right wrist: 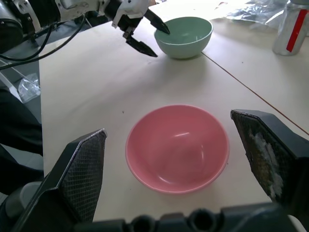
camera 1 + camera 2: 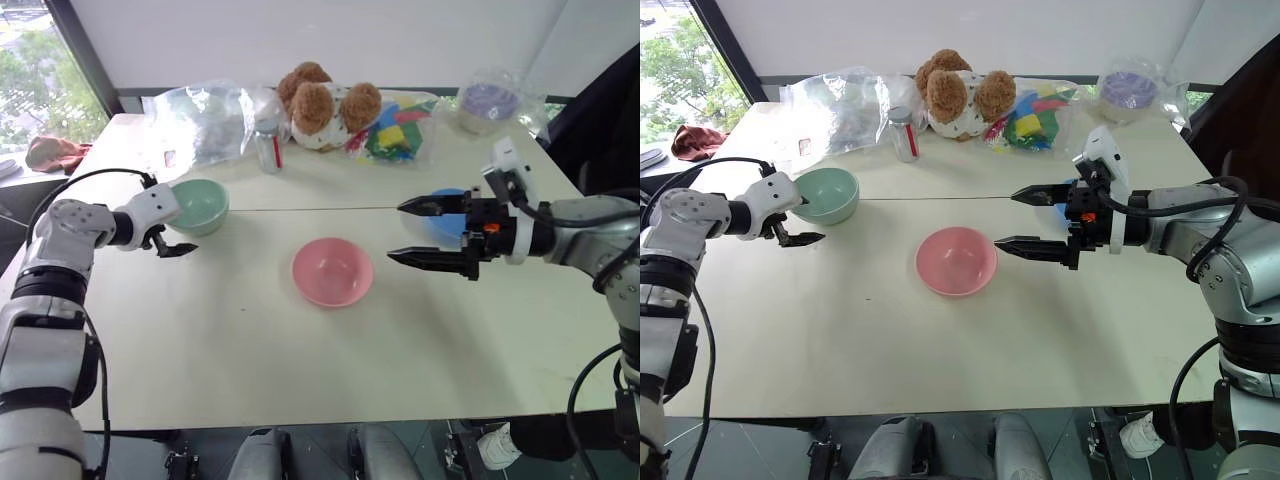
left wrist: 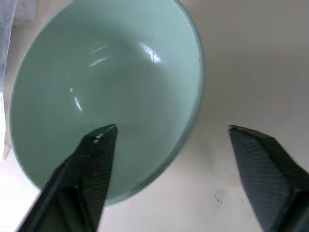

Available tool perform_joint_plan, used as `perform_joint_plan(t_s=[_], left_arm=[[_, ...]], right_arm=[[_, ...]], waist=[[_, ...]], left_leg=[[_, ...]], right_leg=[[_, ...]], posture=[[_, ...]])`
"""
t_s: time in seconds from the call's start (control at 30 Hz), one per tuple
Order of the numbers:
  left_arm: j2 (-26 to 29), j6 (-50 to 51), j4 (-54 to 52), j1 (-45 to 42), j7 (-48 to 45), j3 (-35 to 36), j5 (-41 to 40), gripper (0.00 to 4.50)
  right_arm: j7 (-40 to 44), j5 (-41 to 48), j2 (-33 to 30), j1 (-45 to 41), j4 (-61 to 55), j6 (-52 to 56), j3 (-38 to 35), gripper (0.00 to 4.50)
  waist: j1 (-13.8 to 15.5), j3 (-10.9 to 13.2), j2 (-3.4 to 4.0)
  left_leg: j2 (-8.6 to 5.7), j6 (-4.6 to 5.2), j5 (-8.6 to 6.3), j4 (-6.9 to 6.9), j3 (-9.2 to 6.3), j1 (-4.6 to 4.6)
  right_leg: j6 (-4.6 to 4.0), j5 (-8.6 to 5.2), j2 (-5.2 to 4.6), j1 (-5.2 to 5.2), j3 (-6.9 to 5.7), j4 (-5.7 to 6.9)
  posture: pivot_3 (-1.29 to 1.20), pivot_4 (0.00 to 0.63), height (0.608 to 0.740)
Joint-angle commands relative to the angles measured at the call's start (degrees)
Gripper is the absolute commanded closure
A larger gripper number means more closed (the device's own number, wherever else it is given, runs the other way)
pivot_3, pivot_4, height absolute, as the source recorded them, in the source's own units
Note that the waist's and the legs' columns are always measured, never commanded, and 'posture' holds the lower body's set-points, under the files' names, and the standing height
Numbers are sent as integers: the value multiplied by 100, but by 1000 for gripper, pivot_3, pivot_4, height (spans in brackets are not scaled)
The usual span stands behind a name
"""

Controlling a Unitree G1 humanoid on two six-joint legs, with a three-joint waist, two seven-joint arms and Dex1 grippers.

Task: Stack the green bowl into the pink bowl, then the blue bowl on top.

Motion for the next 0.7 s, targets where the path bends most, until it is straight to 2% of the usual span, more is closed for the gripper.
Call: perform_joint_plan(t_s=[0.03, 0.13, 0.17, 0.37, 0.5, 0.57, 0.7], left_arm=[[0, -234, 257, -243, -2, -26, 114, 2498], [-52, -312, 281, -356, -306, -17, 60, 4135], [-71, -385, 236, -400, -494, -16, 19, 4476], [-488, -669, -457, -942, -1815, 4, -439, 4476], [-1117, -83, -1614, -1311, -2987, -109, -1160, 4476], [-1282, 185, -2233, -1309, -3205, -424, -1536, 4476], [-1208, 634, -3389, -1266, -3214, -1644, -2575, 4476]], right_arm=[[-53, 40, -118, 13, -147, -25, -238, 0], [-88, 22, -180, 87, -184, -30, -294, 0], [-89, 9, -199, 94, -175, -40, -301, 0], [-66, -77, -375, 91, -57, -122, -335, 0], [-60, -122, -539, 200, -30, -93, -489, 0], [-70, -94, -660, 366, -102, -34, -644, 0], [-211, 53, -874, 912, -398, 207, -1195, 0]], waist=[[-15, 0, 0], [-1, 0, 0], [2, 0, 0], [54, 1, -2], [126, 1, -2], [135, 1, -2], [91, -1, 2]], left_leg=[[1, 0, 0, -1, 0, 0], [3, 0, 0, -1, 0, 0], [3, -1, 0, 0, 1, 0], [-3, -1, 0, 2, 4, -3], [-4, 0, 0, 4, 6, -6], [-4, 0, 0, 4, 4, -8], [1, 2, -1, -5, 3, -5]], right_leg=[[0, 0, 0, -2, 1, 2], [0, 0, 1, -3, 0, 3], [0, 0, 1, -3, 0, 3], [0, 0, 2, -2, 0, 1], [0, 0, 6, -2, 1, 0], [0, 0, 8, -2, 1, -1], [1, 0, 7, -2, 18, 2]], posture=[[0, 150, 740], [0, 150, 740], [0, 150, 740], [0, 150, 740], [0, 150, 740], [0, 150, 740], [0, 150, 740]])
